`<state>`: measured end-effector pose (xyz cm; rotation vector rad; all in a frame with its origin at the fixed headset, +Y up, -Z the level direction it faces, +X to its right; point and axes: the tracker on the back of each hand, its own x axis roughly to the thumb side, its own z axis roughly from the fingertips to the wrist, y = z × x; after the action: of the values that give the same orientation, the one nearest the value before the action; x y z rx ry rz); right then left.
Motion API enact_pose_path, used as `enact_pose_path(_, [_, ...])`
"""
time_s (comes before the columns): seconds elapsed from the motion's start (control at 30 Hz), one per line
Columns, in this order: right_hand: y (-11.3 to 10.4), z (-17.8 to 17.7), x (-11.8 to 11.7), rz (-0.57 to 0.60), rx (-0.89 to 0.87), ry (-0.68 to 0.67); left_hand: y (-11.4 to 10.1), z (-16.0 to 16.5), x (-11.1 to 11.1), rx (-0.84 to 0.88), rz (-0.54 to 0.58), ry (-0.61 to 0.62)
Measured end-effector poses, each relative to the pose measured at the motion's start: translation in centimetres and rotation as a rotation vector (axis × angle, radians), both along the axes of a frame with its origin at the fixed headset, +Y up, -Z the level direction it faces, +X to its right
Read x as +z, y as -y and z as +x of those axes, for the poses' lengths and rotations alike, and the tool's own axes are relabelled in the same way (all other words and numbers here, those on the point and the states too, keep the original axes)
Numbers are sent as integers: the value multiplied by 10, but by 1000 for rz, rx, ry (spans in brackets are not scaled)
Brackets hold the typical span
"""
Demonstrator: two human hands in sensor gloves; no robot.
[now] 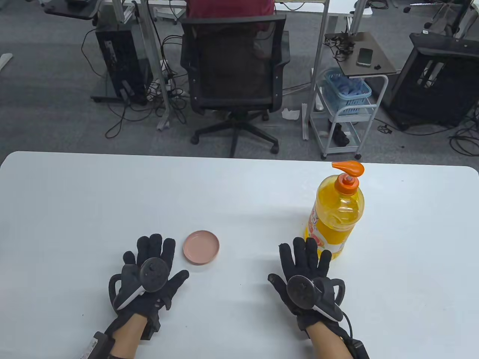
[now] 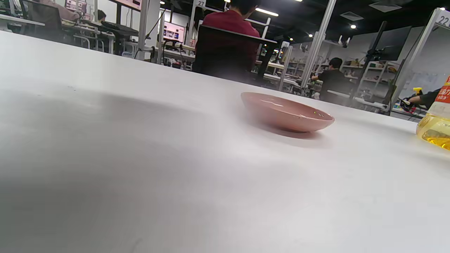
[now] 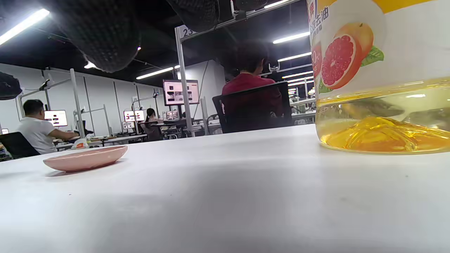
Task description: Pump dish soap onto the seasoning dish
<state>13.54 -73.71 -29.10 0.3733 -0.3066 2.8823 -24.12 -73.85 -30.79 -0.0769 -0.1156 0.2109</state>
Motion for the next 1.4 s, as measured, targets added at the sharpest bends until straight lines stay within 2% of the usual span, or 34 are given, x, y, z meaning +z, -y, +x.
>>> enact_pose_path(0.23, [-2, 2, 1, -4, -13, 6, -6, 8, 6, -2, 29, 26])
enact_pose_path(0.57, [-16, 2, 4, 63, -93, 9, -5, 13, 7, 37, 29, 63])
enact_pose_path(0.67, [-33, 6, 4, 129, -109, 38, -3, 13, 5, 34, 18, 63])
enact_pose_path(0.8, [-69, 22, 2, 279, -202, 131, 0, 11, 4, 50, 4, 53])
enact_pose_path(0.97, [-105, 54, -11, 369, -300, 328, 2, 8, 0, 64, -10, 40])
enact_pose_path(1.1, [-119, 78, -32, 315, -407, 461, 6, 7, -2, 66, -21, 41])
enact_pose_path(1.27, [-125, 90, -61, 199, -544, 530, 9, 4, -4, 78, -29, 32])
enact_pose_path(1.4, [-126, 92, -79, 150, -590, 564, 10, 3, -4, 79, -39, 29])
